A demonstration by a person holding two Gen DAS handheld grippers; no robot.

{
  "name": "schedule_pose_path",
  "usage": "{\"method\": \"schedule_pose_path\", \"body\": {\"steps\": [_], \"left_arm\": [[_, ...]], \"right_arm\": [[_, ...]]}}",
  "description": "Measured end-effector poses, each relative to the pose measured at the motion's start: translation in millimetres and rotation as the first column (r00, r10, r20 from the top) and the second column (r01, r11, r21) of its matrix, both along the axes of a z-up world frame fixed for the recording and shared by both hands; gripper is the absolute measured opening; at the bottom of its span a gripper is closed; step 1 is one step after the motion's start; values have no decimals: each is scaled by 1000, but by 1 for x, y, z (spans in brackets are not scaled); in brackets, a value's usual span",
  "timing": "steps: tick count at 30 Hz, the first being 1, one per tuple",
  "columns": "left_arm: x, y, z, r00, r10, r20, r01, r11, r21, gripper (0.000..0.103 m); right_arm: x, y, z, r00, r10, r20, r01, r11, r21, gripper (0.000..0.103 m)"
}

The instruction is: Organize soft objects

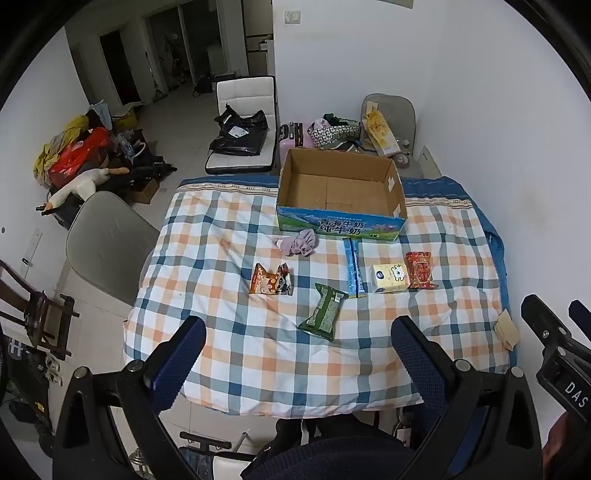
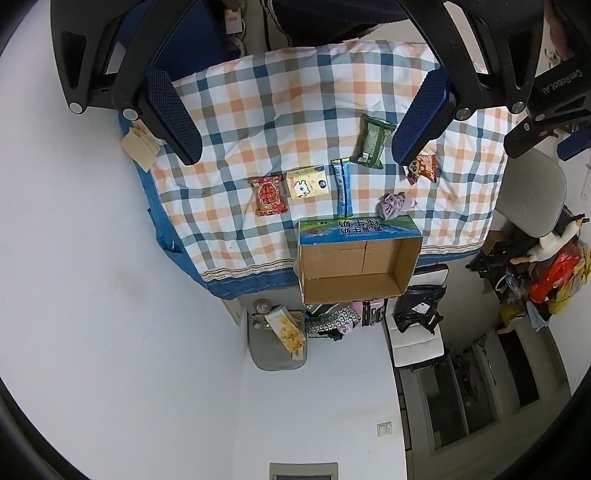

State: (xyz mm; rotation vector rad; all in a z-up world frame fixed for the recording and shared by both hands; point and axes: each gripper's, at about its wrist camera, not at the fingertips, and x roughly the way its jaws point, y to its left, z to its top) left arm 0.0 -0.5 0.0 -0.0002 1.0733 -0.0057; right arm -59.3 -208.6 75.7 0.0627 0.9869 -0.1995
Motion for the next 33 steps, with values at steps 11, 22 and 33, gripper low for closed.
{"method": "schedule_pose_path", "body": {"steps": [11,22,33], "left_arm": [[0,0,0,1000,0,4,0,1000,-3,103],[6,-2,1,1000,1,0,-1,1000,-5,103],[4,-11,5,1000,-5,-8,5,1000,-10,103]], "right_arm": [[0,0,0,1000,1,0,-1,1000,1,103],[0,0,-1,1000,-1,-7,1,1000,2,103],[1,3,-7,1000,-10,-22,10,1000,-6,103]]}}
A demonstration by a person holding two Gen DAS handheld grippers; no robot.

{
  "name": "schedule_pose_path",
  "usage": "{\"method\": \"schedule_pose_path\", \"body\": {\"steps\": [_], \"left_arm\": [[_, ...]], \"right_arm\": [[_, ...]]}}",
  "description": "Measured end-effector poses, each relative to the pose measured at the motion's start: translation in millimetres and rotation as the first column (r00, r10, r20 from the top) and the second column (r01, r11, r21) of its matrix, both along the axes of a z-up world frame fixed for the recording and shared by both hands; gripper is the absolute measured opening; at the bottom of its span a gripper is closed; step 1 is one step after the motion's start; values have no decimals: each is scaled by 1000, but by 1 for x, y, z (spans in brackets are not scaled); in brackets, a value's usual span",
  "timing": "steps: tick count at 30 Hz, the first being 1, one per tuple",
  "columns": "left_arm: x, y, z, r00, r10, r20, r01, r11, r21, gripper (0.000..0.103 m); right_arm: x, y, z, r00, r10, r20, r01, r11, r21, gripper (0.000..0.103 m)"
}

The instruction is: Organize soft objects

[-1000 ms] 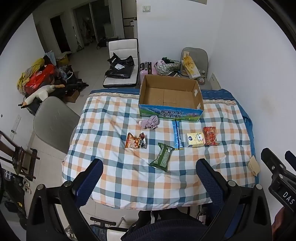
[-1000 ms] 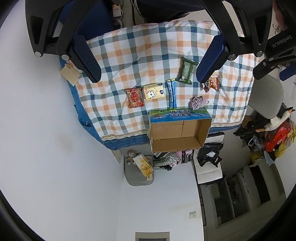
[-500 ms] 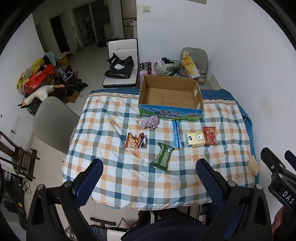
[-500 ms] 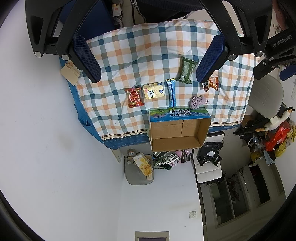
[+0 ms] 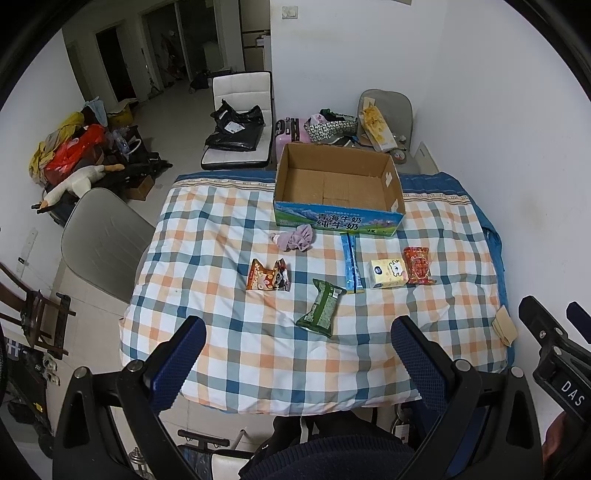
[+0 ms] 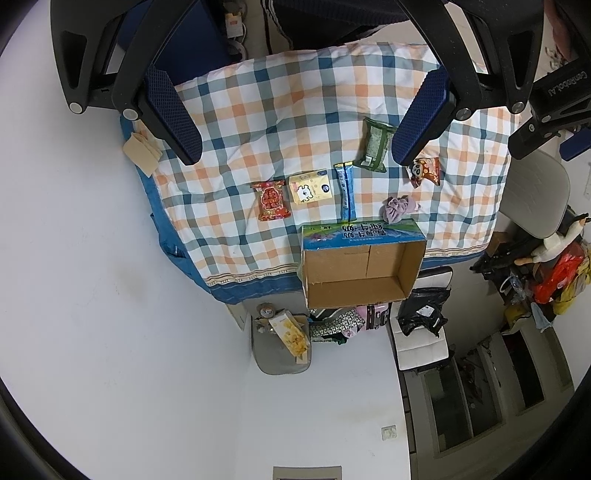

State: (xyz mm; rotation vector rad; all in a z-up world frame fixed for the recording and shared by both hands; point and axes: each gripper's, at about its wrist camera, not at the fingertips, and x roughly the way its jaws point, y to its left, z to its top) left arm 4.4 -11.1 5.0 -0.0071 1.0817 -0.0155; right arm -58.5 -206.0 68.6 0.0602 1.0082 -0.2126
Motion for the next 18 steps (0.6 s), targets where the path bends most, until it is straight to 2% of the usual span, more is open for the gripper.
{"method": "schedule_pose_path", "body": {"steps": [3,4,18], "left_arm": [[-5,-3,-1,1000,-5,-13,5,1000,-4,103],[-6,-1,-14,1000,-9,-15,8,1000,-8,103],[-6,-1,-16,1000,-7,-14,7,1000,-6,103]], "right_arm": [[1,-3,4,1000,-4,-6,4,1000,-5,103],[0,-2,2,1000,-5,-5,5,1000,-7,103],[0,-2,-1,1000,-9,-9,9,1000,-10,103]]}}
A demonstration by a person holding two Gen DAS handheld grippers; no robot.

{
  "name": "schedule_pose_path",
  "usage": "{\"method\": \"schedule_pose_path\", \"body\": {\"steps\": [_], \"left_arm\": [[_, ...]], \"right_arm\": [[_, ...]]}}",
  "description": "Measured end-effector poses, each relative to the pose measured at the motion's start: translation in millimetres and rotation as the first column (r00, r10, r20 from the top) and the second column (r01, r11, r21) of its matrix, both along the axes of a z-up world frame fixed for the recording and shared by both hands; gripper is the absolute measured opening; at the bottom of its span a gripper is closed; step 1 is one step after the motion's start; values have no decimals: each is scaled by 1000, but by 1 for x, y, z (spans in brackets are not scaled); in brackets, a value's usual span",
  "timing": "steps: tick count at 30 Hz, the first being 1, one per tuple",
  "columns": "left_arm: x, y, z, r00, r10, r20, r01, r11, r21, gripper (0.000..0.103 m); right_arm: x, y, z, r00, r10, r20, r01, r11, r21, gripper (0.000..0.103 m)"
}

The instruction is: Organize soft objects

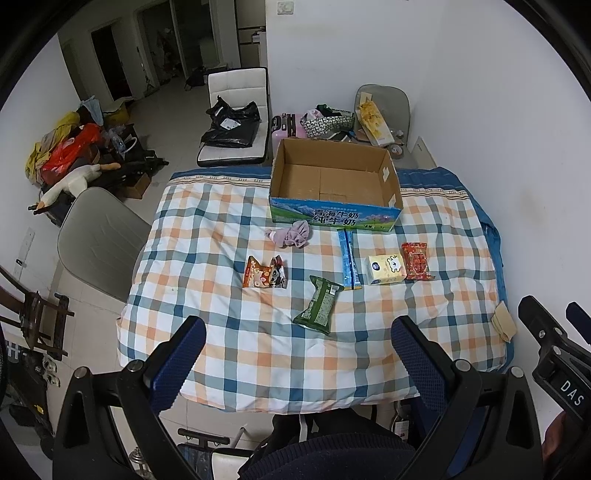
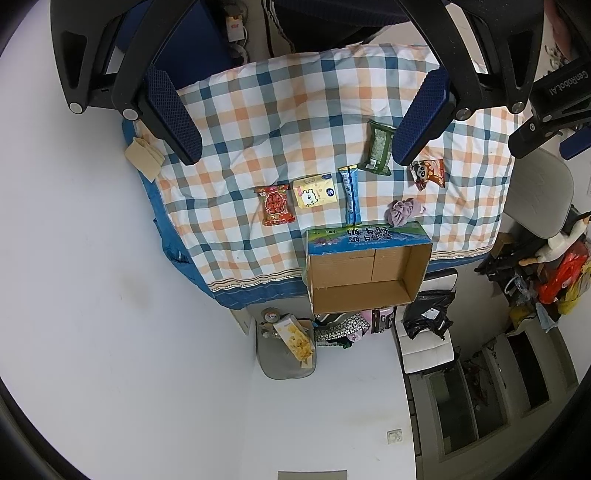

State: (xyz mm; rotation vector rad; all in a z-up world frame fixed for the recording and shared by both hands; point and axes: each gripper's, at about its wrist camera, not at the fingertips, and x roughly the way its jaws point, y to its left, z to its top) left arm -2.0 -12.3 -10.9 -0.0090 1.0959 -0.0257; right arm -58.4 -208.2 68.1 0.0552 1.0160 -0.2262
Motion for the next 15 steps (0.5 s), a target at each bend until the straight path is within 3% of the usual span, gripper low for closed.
{"method": "schedule_pose_path", "body": {"steps": [15], "left_arm": [[2,2,1,1000,2,-3,-2,1000,-3,103]], "right_arm": [[0,-1,1,1000,1,1,-1,1000,2,103]]}}
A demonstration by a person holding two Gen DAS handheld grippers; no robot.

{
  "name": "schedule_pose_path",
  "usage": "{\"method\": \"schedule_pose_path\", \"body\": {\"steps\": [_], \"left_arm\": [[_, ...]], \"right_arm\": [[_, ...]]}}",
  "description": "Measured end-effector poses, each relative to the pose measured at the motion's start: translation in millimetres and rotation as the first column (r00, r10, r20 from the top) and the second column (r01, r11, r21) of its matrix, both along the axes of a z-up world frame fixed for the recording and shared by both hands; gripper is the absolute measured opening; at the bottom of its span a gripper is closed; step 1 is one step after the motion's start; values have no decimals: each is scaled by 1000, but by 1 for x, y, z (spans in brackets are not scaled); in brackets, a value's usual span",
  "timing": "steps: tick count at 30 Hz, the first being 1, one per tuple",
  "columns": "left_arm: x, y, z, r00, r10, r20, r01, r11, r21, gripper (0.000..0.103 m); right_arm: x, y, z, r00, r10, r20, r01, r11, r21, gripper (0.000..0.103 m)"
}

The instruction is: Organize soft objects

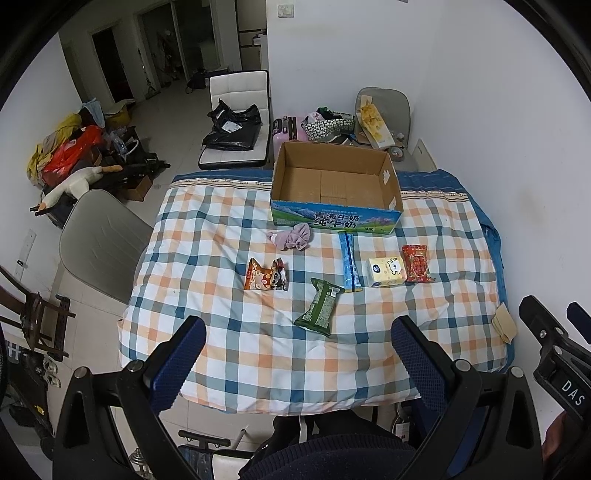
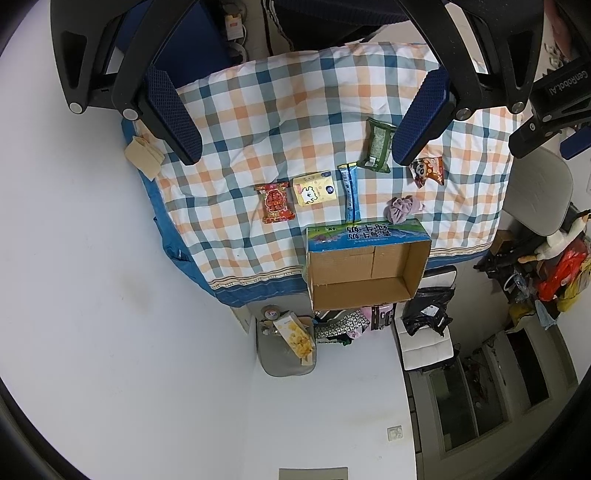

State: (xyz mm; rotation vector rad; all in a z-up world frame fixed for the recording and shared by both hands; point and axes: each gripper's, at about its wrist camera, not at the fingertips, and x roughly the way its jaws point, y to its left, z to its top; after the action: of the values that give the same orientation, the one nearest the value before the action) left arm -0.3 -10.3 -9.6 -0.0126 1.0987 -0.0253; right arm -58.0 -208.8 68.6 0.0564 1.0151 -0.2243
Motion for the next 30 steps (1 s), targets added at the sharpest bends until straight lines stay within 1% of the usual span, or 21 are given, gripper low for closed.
{"method": "schedule_pose_path", "body": {"steps": [14,22,23,26,28,29,30], "left_arm": [[2,2,1,1000,-1,5,1,1000,0,103],[18,5,0,1000,8,13,-8,1000,-1,103],[14,4,1,1000,5,12,-5,1000,1,103],[16,6,0,1000,9,11,-9,1000,-2,103],[29,15,0,1000,18,5,-18,1000,-11,103],[36,17,-4,1000,22,3,-22,1000,-16,103],[43,18,-14,1000,28,-2,-28,1000,-14,103]], "right_arm": [[0,0,0,1000,0,5,0,1000,1,103],[3,1,-2,1000,2,11,-2,1000,2,103],[2,1,-2,1000,3,11,-3,1000,3,103],[9,1,-7,1000,7,3,-7,1000,11,103],[21,4,-12,1000,4,-12,-4,1000,24,103],[29,6,-13,1000,1,-24,0,999,32,103],[35,4,-20,999,-1,-39,3,999,42,103]]}}
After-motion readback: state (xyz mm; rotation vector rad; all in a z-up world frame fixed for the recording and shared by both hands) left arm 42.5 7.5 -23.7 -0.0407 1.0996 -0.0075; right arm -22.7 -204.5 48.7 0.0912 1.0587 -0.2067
